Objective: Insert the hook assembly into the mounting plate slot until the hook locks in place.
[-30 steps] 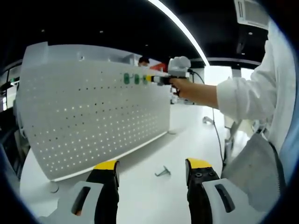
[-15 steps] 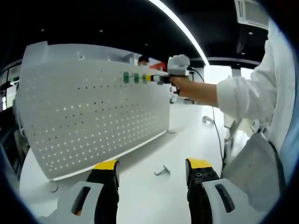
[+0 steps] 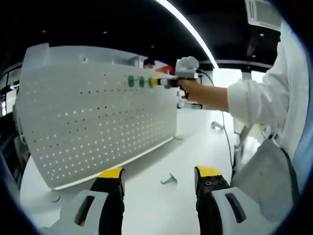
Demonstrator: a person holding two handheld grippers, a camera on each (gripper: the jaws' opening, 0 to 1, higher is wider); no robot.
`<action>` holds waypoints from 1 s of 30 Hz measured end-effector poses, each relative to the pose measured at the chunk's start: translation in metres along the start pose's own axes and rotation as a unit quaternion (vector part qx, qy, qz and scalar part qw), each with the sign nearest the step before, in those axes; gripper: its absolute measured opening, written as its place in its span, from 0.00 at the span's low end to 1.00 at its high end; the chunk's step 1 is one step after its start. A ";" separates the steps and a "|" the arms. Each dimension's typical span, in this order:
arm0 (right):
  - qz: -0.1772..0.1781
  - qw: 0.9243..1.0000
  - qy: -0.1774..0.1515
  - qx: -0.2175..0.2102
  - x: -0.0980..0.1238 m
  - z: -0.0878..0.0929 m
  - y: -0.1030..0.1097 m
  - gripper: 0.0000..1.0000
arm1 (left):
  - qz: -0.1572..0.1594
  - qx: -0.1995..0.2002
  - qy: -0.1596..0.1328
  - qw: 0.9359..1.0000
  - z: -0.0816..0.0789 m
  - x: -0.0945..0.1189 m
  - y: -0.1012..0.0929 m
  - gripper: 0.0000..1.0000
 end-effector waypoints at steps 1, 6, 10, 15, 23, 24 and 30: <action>0.001 1.000 0.000 -0.001 0.001 0.000 -0.001 0.11 | 0.000 0.000 -0.001 1.000 0.000 0.000 0.000 0.59; 0.000 1.000 0.003 -0.008 0.007 -0.001 -0.002 0.20 | 0.000 -0.001 -0.003 1.000 -0.002 0.001 0.000 0.59; -0.003 1.000 0.002 -0.018 0.015 -0.003 -0.002 0.24 | 0.001 -0.003 -0.002 1.000 -0.002 0.001 -0.002 0.59; -0.008 1.000 -0.001 -0.022 0.026 -0.004 -0.001 0.25 | 0.002 -0.004 -0.003 1.000 -0.002 0.001 -0.002 0.59; -0.022 0.999 -0.004 -0.024 0.040 -0.006 0.005 0.27 | 0.001 -0.006 -0.003 1.000 -0.002 0.001 -0.003 0.59; -0.026 0.999 -0.004 -0.023 0.043 -0.006 0.008 0.27 | 0.001 -0.006 -0.002 1.000 -0.002 0.001 -0.003 0.59; -0.037 0.999 -0.006 -0.020 0.056 -0.007 0.017 0.27 | 0.001 -0.007 -0.002 1.000 -0.002 0.001 -0.003 0.59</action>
Point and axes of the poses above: the point that each gripper's makers call its tool centre point, and the gripper's own axes: x roughly backward along the fingers, y roughly to its left, z roughly out of its underside, the point moved 7 cm from there along x, roughly backward along the fingers, and after that the axes turned 2 degrees about y, right-handed, at the moved point
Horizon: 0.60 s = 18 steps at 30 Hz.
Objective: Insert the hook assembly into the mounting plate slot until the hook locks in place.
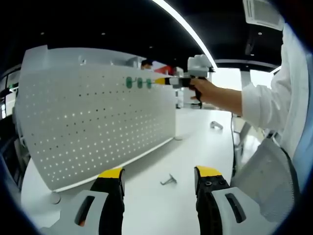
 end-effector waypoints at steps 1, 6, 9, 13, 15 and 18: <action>-0.002 1.000 0.000 0.000 0.001 0.000 0.002 0.28 | 0.000 0.000 0.000 1.000 0.000 0.000 0.000 0.59; -0.013 1.000 0.011 0.010 0.010 0.009 0.012 0.27 | 0.000 -0.002 -0.002 1.000 -0.001 0.000 0.000 0.59; -0.021 1.000 0.022 0.009 0.016 0.018 0.017 0.27 | -0.001 -0.002 -0.004 1.000 -0.002 0.001 0.000 0.59; -0.027 0.999 0.032 0.006 0.023 0.028 0.023 0.27 | 0.001 -0.004 -0.002 1.000 -0.001 0.000 -0.001 0.59; -0.035 0.999 0.041 0.005 0.026 0.034 0.028 0.27 | 0.003 -0.005 0.001 1.000 0.000 -0.001 -0.002 0.59; -0.044 0.998 0.052 0.002 0.031 0.043 0.032 0.27 | 0.005 -0.006 0.002 1.000 0.000 -0.002 -0.003 0.59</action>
Point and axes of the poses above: the point that each gripper's makers call its tool centre point, and the gripper's own axes: x roughly backward along the fingers, y roughly to its left, z roughly out of its underside, the point moved 7 cm from there along x, roughly backward along the fingers, and after that the axes turned 2 degrees about y, right-handed, at the moved point
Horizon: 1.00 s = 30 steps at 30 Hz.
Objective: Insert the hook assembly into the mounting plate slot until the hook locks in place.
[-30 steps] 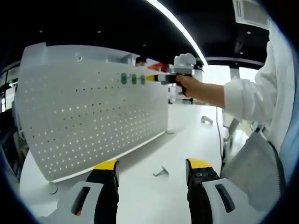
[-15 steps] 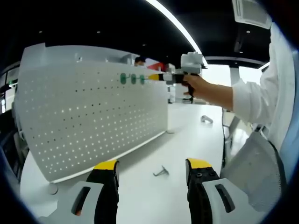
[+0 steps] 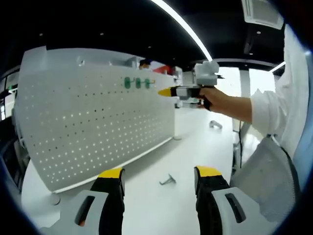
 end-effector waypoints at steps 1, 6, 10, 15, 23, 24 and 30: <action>-0.002 1.000 0.002 -0.001 0.001 0.002 0.002 0.27 | 0.000 -0.001 0.001 1.000 0.001 -0.001 0.000 0.59; -0.022 0.999 0.032 -0.005 0.003 0.022 0.011 0.27 | 0.002 -0.003 0.001 1.000 0.000 -0.001 -0.001 0.59; -0.040 0.997 0.062 -0.010 0.004 0.039 0.021 0.27 | 0.002 -0.003 -0.004 1.000 -0.001 0.000 -0.001 0.59; -0.068 0.992 0.101 -0.014 0.004 0.062 0.040 0.27 | 0.002 -0.005 -0.005 1.000 -0.002 0.000 -0.002 0.59; -0.105 0.983 0.152 -0.019 0.004 0.091 0.064 0.25 | 0.003 -0.005 -0.003 1.000 -0.002 -0.001 -0.002 0.59; -0.106 0.982 0.156 -0.020 0.005 0.094 0.065 0.25 | 0.003 -0.005 -0.003 1.000 -0.002 -0.001 -0.003 0.59; -0.134 0.973 0.190 -0.014 0.007 0.110 0.081 0.25 | 0.004 -0.006 -0.002 1.000 -0.002 -0.001 -0.003 0.59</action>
Point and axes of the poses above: the point that each gripper's makers call its tool centre point, and the gripper's own axes: x roughly backward along the fingers, y roughly to its left, z roughly out of its underside, the point moved 7 cm from there along x, roughly backward along the fingers, and after that the axes turned 2 degrees about y, right-handed, at the moved point
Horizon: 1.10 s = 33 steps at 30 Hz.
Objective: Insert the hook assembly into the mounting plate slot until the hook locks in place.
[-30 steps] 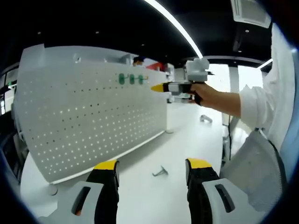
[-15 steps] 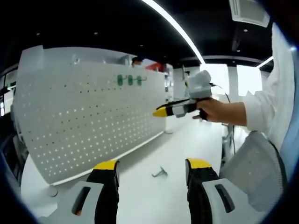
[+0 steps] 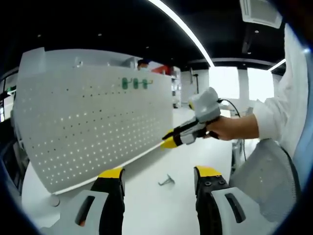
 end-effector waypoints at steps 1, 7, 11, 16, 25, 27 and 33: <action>-0.003 1.000 0.001 0.000 -0.001 0.001 0.001 0.25 | 0.000 0.000 0.000 1.000 0.000 0.000 0.000 0.59; -0.022 1.000 0.021 -0.004 -0.004 0.010 0.005 0.24 | 0.002 -0.001 0.004 1.000 0.002 -0.001 0.000 0.59; -0.034 0.998 0.052 -0.026 -0.007 0.021 0.008 0.24 | 0.001 -0.001 0.004 1.000 0.002 -0.001 0.000 0.58; -0.047 0.993 0.103 -0.028 -0.014 0.038 0.017 0.24 | 0.003 -0.003 0.004 1.000 0.002 -0.002 0.000 0.58; -0.051 0.988 0.145 -0.031 -0.024 0.051 0.024 0.22 | 0.002 -0.004 -0.001 1.000 -0.001 -0.001 0.000 0.58; -0.054 0.985 0.156 -0.040 -0.026 0.055 0.025 0.22 | 0.003 -0.004 -0.002 1.000 -0.001 -0.001 -0.001 0.58; -0.051 0.984 0.166 -0.049 -0.032 0.058 0.025 0.20 | 0.003 -0.002 -0.002 1.000 -0.001 0.000 0.000 0.58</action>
Point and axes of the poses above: the point that each gripper's makers call its tool centre point, and the gripper's own axes: x roughly backward along the fingers, y roughly to its left, z roughly out of its underside, the point moved 7 cm from there along x, roughly backward along the fingers, and after that the axes turned 2 degrees about y, right-handed, at the moved point
